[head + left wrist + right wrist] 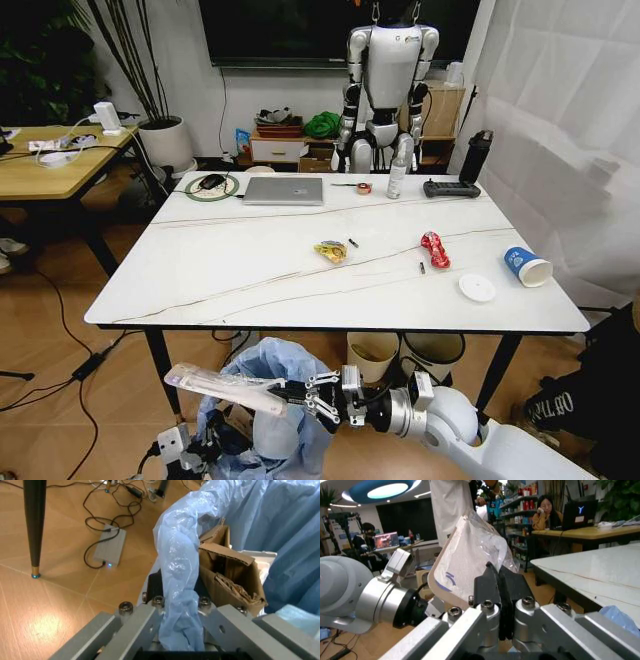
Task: Pick up the trash bin and place the trash from the table into it.
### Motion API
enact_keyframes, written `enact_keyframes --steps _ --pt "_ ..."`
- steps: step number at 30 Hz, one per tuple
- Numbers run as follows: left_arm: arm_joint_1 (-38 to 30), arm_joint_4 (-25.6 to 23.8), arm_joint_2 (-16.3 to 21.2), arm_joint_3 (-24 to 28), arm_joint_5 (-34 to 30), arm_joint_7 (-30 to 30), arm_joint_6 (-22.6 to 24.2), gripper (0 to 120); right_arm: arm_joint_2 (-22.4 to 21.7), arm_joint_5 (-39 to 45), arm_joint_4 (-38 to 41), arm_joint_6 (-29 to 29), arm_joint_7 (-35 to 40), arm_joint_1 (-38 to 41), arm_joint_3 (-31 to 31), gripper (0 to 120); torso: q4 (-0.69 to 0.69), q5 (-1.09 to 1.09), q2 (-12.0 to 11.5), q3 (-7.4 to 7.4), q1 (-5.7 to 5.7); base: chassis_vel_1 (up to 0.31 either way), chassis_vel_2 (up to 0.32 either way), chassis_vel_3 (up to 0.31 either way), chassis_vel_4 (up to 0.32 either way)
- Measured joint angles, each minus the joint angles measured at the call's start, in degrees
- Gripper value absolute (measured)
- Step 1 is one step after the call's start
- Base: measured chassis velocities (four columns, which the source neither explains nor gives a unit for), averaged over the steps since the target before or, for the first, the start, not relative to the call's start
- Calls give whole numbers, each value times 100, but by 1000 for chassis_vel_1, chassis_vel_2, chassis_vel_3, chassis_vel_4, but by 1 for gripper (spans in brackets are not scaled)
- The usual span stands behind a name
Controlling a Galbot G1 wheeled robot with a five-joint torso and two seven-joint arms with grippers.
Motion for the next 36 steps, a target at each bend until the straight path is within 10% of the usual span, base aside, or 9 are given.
enact_keyframes --steps 9,26,31,36 --pt "59 -83 17 58 28 -6 1 0 15 -131 -86 5 5 -36 1 3 1 1 0 0 0 0 0 0 0" --pt "156 -5 43 16 -20 -145 48 0 120 119 175 77 124 -298 779 67 0 -1 0 0 0 0 0 0 0" --pt "240 57 71 -54 55 -277 86 0 239 279 187 -106 684 -225 1209 84 2 0 0 0 0 0 0 0 0" --pt "292 -35 117 -196 131 -365 118 0 403 -260 130 -474 2819 -169 1432 99 0 0 0 0 0 0 0 0 0"
